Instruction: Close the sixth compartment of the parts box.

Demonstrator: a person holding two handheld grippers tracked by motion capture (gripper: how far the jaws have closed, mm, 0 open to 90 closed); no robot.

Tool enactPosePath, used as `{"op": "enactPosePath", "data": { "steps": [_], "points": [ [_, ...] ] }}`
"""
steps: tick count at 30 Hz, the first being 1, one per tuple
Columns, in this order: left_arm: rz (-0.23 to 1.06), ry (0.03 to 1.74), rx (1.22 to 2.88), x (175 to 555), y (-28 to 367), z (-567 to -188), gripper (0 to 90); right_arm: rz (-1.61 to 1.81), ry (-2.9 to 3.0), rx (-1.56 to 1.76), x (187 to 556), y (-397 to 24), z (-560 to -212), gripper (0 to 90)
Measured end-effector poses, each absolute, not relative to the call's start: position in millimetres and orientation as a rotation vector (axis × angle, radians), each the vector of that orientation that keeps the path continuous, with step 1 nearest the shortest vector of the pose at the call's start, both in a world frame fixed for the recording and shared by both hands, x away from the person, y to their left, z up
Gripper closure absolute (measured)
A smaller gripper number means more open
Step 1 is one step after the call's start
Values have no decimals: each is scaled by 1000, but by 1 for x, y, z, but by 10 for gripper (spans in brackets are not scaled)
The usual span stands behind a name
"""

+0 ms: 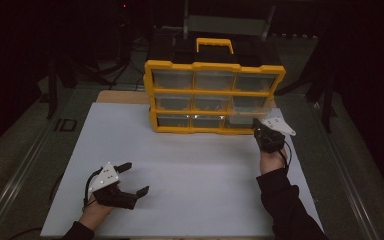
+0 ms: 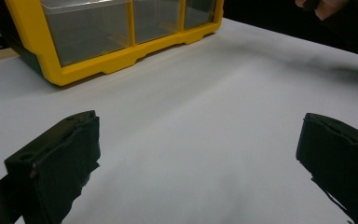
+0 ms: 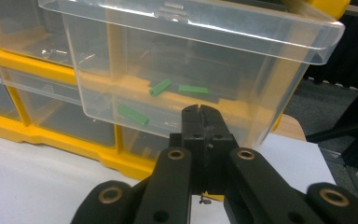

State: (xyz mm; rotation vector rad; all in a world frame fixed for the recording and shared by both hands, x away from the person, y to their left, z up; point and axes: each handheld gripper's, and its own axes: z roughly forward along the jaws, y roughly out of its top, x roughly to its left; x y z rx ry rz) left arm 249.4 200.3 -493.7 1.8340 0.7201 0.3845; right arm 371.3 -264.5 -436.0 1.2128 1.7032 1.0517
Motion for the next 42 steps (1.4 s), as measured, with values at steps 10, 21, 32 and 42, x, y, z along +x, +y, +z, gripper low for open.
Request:
{"op": "enactPosePath", "data": {
  "steps": [10,21,32,42],
  "points": [
    [385,717,1837,249,199,-494,0,1042,1720,1208,381,-265,-434,900],
    [386,717,1838,249,199,-494,0,1039,1715,1236,395,-266,-431,900],
    [384,718,1836,250,200,-494,0,1027,1713,1254,408,-265,-430,900],
    [384,726,1835,249,202,-495,0,1026,1711,1278,418,-263,-431,900]
  ]
}}
